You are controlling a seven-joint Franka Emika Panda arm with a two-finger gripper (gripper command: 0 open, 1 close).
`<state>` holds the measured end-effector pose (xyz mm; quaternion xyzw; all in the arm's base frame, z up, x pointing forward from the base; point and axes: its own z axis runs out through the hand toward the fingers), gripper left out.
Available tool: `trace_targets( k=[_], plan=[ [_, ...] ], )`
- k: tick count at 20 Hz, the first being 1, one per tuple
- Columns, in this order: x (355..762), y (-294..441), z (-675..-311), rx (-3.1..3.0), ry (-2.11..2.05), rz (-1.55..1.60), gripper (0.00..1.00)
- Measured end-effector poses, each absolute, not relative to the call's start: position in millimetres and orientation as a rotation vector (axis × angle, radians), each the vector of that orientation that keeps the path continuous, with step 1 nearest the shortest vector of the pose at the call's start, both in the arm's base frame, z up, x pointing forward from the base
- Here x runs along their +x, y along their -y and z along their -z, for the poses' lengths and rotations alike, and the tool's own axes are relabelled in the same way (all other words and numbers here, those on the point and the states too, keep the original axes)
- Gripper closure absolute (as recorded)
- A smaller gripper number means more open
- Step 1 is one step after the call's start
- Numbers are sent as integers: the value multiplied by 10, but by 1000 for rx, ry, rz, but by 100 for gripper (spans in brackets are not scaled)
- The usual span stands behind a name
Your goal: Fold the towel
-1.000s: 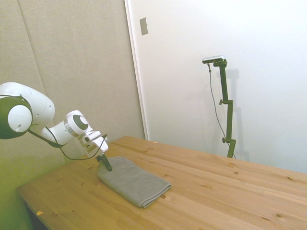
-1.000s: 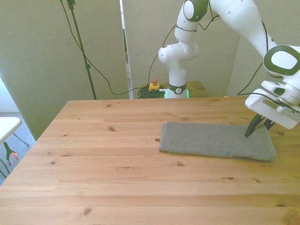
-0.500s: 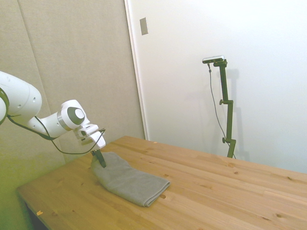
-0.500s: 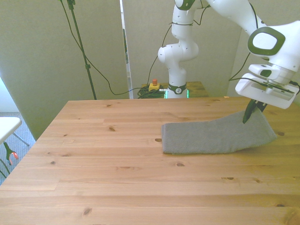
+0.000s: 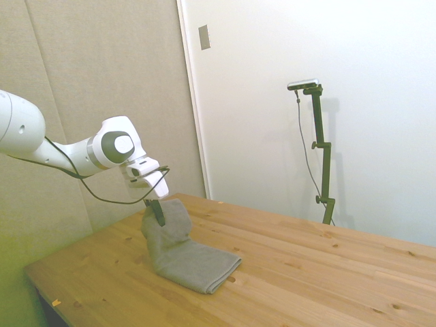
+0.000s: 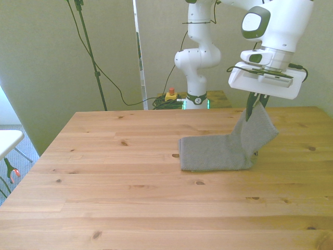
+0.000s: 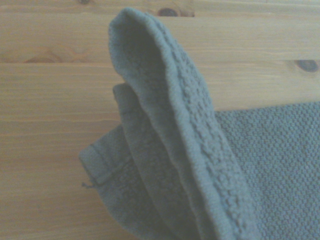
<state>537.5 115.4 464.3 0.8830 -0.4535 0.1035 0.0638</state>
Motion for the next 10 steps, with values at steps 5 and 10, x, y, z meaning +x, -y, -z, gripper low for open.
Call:
trace_targets(
  k=[5,10],
  plan=[
    [5318,-823,-4778,2676,1441,-301,100],
    [5265,-407,-4885,2666,1507,-300,100]
  ],
)
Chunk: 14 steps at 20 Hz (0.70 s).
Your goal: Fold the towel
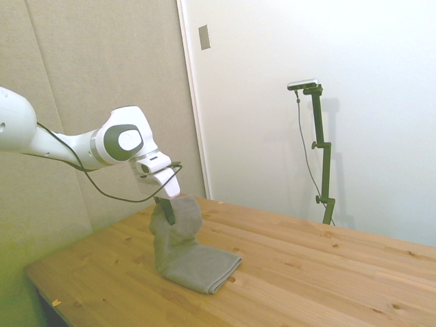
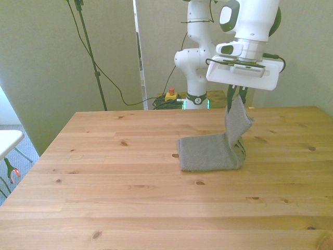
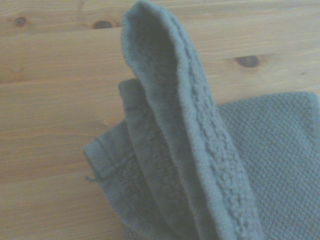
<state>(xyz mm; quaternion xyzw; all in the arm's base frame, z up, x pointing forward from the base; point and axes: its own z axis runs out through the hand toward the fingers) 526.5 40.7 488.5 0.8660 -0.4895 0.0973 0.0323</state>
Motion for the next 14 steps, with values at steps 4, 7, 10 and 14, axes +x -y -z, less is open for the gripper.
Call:
trace_targets(
  k=[4,7,10,14],
  plan=[
    [5256,-103,-4768,2655,1546,-275,100],
    [5233,162,-4627,2628,1576,-244,0],
    [5240,372,-4462,2603,1593,-203,0],
    [5365,610,-4307,2655,1573,-198,0]
  ],
)
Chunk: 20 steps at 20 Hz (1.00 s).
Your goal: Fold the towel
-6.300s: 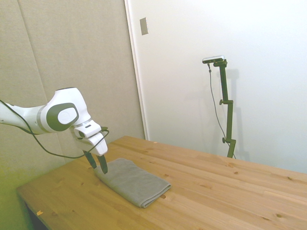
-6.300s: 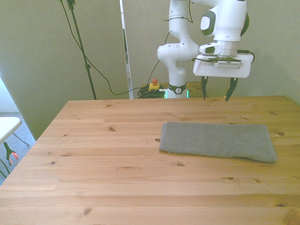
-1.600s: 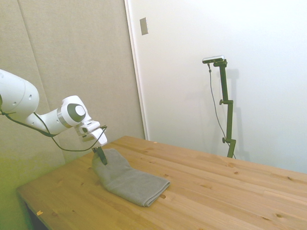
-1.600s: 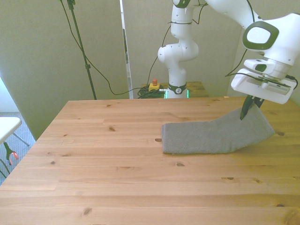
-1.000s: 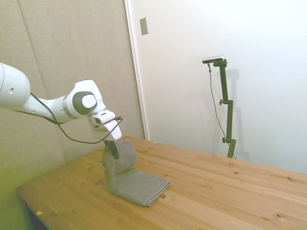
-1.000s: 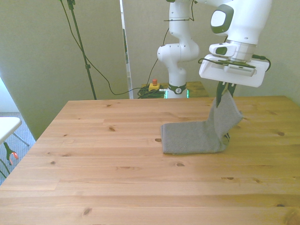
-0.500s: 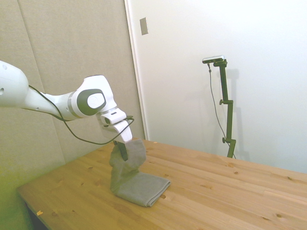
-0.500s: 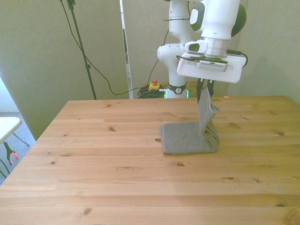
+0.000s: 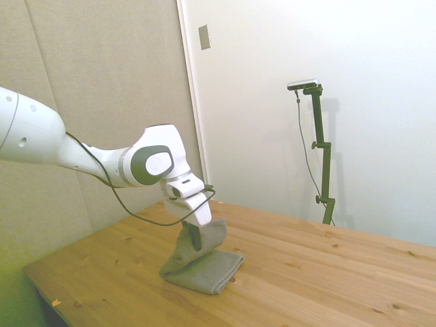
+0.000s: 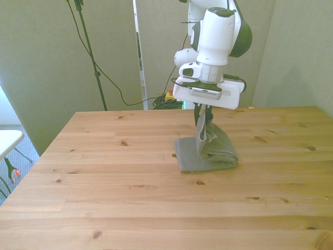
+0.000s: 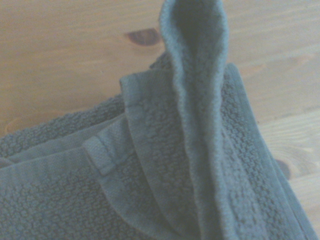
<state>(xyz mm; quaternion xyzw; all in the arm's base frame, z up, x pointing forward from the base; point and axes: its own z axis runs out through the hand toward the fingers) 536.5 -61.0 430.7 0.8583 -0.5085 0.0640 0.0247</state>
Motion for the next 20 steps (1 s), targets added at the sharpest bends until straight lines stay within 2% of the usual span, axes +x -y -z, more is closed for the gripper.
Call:
trace_targets(
  k=[7,13,16,20],
  plan=[
    [5479,882,-4240,2711,1567,-154,0],
    [5472,982,-4352,2705,1585,-176,0],
    [5339,999,-4555,2705,1597,-195,0],
    [4870,859,-4878,2727,1580,-203,0]
  ],
)
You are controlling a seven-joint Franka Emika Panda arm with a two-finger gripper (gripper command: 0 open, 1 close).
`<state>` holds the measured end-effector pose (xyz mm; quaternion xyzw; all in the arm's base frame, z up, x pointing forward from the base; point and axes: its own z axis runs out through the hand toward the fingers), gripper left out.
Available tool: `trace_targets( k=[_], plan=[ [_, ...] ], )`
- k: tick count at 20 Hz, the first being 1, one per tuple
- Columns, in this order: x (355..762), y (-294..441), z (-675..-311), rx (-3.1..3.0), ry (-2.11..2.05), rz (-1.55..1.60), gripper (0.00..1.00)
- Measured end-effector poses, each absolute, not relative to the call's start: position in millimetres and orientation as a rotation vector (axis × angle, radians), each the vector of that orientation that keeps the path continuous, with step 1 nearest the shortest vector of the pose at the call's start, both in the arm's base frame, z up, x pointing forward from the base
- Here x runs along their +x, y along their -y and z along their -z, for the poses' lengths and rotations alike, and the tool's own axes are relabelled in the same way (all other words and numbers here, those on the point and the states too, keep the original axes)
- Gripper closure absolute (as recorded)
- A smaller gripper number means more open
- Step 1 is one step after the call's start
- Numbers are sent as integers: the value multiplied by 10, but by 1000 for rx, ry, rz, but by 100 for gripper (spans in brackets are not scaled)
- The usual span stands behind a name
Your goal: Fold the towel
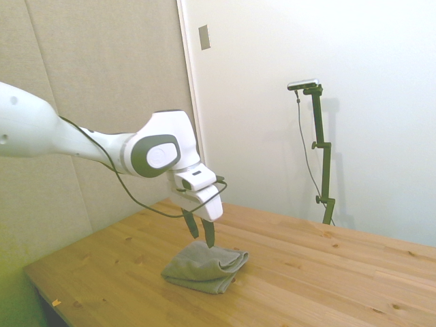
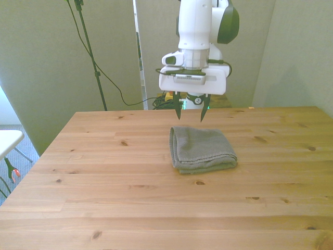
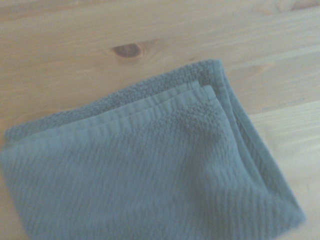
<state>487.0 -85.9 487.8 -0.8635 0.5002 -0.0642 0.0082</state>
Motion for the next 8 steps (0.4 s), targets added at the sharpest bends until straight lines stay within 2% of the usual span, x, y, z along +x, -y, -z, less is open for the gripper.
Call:
trace_targets(
  k=[3,8],
  plan=[
    [4424,567,-4927,-2751,-1488,196,0],
    [3794,8,-4801,-2792,-1369,202,0]
  ],
)
